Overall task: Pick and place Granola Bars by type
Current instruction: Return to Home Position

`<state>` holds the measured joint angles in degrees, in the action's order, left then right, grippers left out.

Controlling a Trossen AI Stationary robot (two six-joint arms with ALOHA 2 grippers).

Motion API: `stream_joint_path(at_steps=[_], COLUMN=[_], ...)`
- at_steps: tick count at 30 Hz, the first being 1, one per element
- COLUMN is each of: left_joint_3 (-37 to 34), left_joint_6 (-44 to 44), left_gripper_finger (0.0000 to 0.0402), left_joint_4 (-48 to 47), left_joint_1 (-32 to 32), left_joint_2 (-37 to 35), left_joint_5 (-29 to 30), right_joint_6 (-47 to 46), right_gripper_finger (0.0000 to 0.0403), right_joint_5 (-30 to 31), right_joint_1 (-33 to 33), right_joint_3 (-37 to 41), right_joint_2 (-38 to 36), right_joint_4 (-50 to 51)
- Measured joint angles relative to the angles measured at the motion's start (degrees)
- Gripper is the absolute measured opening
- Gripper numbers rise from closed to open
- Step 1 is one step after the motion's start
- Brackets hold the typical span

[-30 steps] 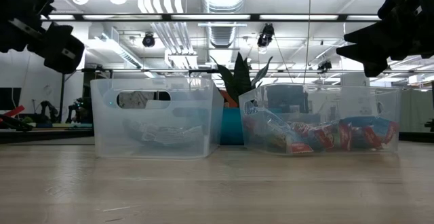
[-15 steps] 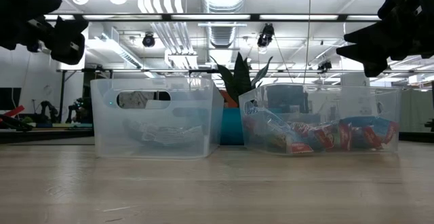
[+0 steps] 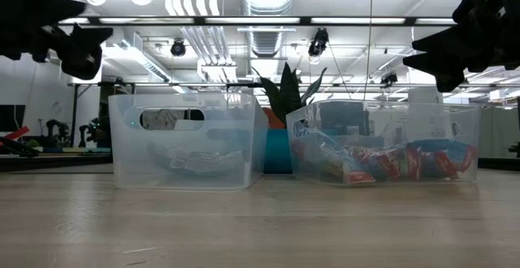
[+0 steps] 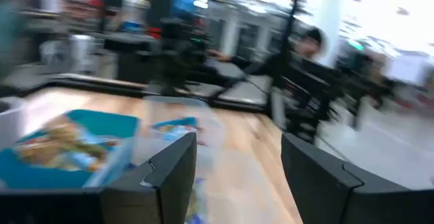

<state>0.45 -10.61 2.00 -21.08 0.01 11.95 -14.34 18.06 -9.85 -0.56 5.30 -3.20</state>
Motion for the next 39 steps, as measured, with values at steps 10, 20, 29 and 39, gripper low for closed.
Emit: stream_joint_path(at_steps=[10, 20, 29, 39], left_joint_3=[-0.02, -0.04, -0.04, -0.04], left_joint_6=[-4.42, -4.42, -4.40, -4.40], left_gripper_finger=[0.0197, 0.0197, 0.0197, 0.0197], left_joint_4=[1.42, 1.44, 1.44, 1.44], left_joint_1=[0.09, 0.02, 0.02, 0.02], left_joint_2=[0.00, 0.92, 1.25, 1.25], left_joint_5=[17.70, 19.41, 19.25, 19.23], right_joint_6=[0.00, 0.00, -0.01, 0.01], right_gripper_finger=[0.0189, 0.0189, 0.0189, 0.0189], right_joint_5=[-0.01, -0.02, -0.01, 0.00], right_joint_1=[0.00, -0.02, -0.01, -0.02], right_joint_3=[0.00, 0.00, 0.00, 0.00], right_joint_2=[0.00, -0.02, -0.02, -0.02], right_joint_4=[-0.01, 0.00, -0.01, -0.02])
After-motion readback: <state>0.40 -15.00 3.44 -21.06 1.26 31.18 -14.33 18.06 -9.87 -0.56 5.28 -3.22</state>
